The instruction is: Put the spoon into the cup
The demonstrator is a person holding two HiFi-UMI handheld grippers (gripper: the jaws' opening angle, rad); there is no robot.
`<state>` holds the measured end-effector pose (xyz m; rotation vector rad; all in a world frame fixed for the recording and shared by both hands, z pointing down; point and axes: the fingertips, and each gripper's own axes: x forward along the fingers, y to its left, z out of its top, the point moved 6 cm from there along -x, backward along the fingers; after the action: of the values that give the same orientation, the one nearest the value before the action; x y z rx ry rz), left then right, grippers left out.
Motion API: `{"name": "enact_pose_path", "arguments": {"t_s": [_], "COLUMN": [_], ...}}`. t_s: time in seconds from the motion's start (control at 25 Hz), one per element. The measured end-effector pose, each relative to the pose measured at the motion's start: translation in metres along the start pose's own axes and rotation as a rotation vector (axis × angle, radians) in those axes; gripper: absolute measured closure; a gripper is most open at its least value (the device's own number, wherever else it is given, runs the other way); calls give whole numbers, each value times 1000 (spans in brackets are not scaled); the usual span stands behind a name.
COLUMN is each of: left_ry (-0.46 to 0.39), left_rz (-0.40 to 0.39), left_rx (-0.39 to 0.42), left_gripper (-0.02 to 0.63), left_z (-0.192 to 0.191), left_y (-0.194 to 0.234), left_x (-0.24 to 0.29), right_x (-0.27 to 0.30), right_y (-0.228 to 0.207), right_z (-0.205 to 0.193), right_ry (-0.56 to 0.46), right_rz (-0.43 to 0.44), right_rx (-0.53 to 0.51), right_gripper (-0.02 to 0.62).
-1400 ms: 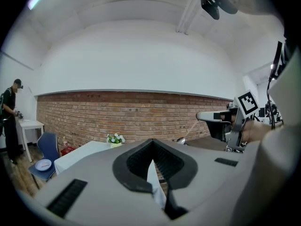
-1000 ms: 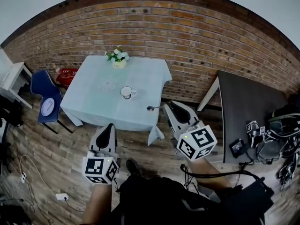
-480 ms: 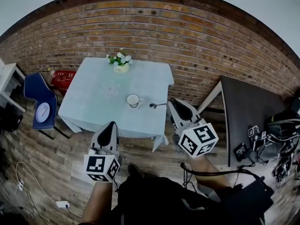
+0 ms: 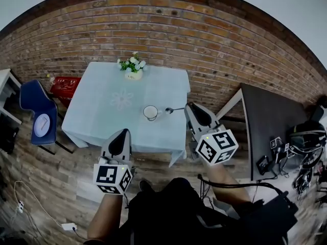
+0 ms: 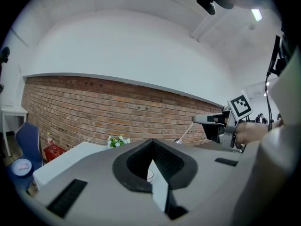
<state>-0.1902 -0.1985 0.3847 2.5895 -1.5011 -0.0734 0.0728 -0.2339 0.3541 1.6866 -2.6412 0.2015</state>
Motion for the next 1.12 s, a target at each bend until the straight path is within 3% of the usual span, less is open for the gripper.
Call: {"name": "enact_pose_path", "arguments": {"t_s": [0.28, 1.12], "left_ry": [16, 55], "left_rz": [46, 326], "left_rx": [-14, -56], "left_gripper": [597, 597], "left_z": [-8, -27], "left_y": [8, -10], "left_x": [12, 26], "right_x": [37, 135], "right_y": [-15, -68], "right_z": [-12, -88], "right_ry": [38, 194], "right_rz": [40, 245], "right_rx": [3, 17], "right_gripper": [543, 543]}}
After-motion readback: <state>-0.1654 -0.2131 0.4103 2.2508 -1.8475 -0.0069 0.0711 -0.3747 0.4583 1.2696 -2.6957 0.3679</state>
